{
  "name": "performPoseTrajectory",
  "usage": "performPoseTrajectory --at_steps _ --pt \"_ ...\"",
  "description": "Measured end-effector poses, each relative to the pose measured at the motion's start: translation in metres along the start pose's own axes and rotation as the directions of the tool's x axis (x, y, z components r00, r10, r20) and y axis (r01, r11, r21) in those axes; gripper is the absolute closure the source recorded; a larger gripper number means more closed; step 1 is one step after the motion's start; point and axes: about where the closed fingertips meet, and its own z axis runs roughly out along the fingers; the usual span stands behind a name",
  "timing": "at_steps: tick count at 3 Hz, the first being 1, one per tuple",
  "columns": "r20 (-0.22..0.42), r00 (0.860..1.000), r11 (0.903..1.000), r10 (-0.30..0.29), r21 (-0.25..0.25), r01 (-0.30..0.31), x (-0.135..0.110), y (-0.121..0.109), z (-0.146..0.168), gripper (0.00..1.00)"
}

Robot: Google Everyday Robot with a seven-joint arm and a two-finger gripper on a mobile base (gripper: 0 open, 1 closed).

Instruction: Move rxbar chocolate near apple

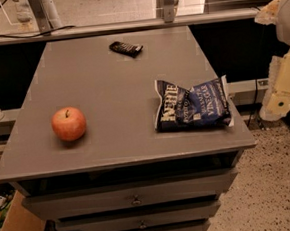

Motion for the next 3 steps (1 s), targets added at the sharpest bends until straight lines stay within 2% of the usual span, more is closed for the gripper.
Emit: performPoseTrajectory --at_steps 1,2,3 --pt "0.0 1.0 1.0 0.0 0.0 0.0 0.0 0.0 0.0 0.0" --pt "0.04 0.999 0.9995 0.013 0.029 -0.014 -0.007 -0.014 0.009 0.0" --pt "0.126 0.99 0.9948 0.056 0.077 -0.066 -0.025 -0.046 0.032 0.0"
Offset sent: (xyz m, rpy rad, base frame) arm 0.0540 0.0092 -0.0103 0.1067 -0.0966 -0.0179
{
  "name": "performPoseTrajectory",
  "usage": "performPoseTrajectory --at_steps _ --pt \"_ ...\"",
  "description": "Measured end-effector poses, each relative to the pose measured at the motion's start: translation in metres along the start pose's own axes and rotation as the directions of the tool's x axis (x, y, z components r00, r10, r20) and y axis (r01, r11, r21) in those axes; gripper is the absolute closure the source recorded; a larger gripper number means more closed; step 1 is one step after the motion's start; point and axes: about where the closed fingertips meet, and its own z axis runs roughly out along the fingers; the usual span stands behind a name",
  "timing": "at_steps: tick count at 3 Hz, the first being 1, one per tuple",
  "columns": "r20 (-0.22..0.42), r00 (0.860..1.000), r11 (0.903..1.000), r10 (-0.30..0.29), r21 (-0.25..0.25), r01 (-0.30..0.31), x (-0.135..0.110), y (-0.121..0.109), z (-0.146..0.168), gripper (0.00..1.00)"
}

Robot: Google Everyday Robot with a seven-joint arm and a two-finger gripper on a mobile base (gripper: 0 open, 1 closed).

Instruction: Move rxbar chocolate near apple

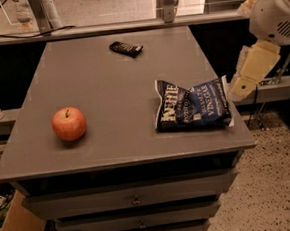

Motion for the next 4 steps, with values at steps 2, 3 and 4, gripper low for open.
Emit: performPoseTrajectory --at_steps 2,3,4 --pt "0.181 0.976 0.9919 0.123 0.008 -0.127 -0.065 -0.048 0.072 0.0" --pt "0.181 0.976 0.9919 0.123 0.008 -0.126 -0.065 -0.048 0.072 0.0" --pt "0.192 0.973 0.9915 0.127 0.003 -0.13 -0.066 -0.048 0.073 0.0"
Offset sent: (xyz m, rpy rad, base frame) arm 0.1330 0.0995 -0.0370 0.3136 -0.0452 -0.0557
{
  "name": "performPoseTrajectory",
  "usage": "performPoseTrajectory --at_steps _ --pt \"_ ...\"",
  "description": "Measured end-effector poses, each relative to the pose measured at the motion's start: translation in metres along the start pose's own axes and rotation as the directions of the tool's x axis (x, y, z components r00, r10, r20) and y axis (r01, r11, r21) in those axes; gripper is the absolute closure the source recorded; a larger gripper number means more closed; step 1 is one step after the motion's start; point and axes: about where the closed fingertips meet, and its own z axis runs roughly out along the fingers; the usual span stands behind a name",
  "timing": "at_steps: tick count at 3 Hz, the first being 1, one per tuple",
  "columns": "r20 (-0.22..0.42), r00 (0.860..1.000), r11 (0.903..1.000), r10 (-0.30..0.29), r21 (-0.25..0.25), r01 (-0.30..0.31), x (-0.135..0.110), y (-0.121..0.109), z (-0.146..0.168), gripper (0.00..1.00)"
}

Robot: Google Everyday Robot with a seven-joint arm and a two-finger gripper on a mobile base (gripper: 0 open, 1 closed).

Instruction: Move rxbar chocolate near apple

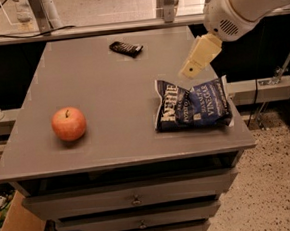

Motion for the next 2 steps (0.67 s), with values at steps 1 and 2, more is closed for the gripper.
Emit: performPoseTrajectory --at_steps 1,2 --pt "0.032 0.999 0.9996 0.027 0.002 -0.027 -0.011 0.0 0.023 0.0" --pt "0.091 0.991 0.9946 0.103 -0.013 -0.102 -0.034 -0.01 0.071 0.0"
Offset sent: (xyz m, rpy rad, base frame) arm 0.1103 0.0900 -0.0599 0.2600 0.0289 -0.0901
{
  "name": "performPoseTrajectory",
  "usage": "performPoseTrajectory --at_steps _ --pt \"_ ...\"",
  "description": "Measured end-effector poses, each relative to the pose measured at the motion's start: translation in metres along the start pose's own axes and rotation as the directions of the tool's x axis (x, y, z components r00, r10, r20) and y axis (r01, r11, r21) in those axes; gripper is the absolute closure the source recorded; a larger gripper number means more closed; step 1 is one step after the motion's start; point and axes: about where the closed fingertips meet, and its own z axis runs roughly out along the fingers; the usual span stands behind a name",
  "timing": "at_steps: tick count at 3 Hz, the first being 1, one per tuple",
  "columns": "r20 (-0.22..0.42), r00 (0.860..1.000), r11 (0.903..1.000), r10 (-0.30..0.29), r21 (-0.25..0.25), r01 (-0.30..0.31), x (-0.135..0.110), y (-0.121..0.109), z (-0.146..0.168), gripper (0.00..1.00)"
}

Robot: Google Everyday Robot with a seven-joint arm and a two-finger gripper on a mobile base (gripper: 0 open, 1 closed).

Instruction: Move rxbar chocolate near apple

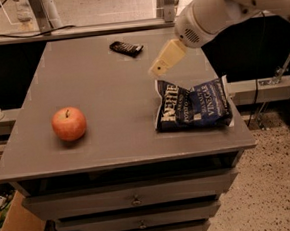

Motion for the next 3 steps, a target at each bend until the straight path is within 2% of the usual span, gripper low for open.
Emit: performPoseTrajectory --at_steps 1,3 --pt "0.056 0.996 0.997 0.073 -0.027 -0.072 -0.022 -0.012 0.054 0.0" --pt "0.118 0.98 0.9869 0.158 -0.051 -0.153 -0.056 -0.037 0.149 0.0"
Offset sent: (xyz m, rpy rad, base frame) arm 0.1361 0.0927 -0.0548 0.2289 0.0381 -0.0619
